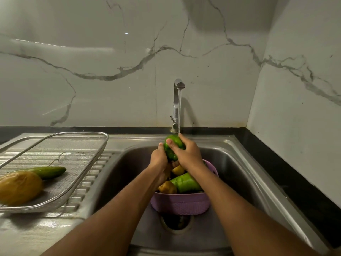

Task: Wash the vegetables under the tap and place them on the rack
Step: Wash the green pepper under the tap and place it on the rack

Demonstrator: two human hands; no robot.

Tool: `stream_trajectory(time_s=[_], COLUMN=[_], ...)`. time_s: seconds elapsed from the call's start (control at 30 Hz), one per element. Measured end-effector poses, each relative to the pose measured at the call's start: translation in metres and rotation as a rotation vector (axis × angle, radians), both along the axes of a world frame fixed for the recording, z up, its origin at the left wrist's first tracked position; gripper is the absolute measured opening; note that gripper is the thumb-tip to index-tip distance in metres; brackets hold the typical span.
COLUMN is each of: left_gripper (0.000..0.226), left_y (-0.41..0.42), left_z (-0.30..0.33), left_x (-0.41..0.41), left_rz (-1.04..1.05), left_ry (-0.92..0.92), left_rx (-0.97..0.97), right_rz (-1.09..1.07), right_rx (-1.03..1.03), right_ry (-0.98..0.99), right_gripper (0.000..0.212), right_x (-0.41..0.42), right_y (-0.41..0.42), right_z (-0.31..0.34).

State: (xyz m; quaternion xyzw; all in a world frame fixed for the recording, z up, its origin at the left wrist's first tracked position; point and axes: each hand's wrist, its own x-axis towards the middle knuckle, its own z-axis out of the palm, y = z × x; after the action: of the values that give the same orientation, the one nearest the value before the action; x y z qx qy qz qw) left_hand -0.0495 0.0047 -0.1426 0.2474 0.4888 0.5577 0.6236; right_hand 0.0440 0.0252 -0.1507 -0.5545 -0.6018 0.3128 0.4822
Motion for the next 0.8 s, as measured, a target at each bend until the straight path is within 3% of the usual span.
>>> stream_trajectory(time_s=[0.17,0.23,0.37,0.47,0.67,0.8], left_gripper=[0.045,0.045,0.042,0.038,0.044,0.041], left_y=[0.004,0.005,0.007,0.004,0.005,0.007], left_z=[-0.003,-0.003,-0.003,-0.001,-0.004,-0.005], left_x=[0.006,0.004,-0.002,-0.002,0.005,0.007], left_rz=[0.008,0.012,0.004,-0.006,0.022,0.021], left_ry=[0.013,0.029,0.081,0.064,0.09,0.082], left_rx=[-0.006,0.012,0.069,0.075,0.076,0.077], right_rz=[-0.313,-0.293,0.009,0.066,-0.273,-0.334], right_rx=[0.212,0.239,-0.023,-0.116,0.14,0.197], right_ry=[-0.185,-0.205,-0.08,0.063,-0.109,-0.179], right_gripper=[0.042,0.04,0.065,0.076,0.035,0.035], right_x=[0.002,0.001,0.003,0.004,0.005,-0.001], right_y=[-0.011,-0.012,-0.004,-0.002,-0.013,-0.014], right_z=[0.002,0.002,0.005,0.004,0.002,0.001])
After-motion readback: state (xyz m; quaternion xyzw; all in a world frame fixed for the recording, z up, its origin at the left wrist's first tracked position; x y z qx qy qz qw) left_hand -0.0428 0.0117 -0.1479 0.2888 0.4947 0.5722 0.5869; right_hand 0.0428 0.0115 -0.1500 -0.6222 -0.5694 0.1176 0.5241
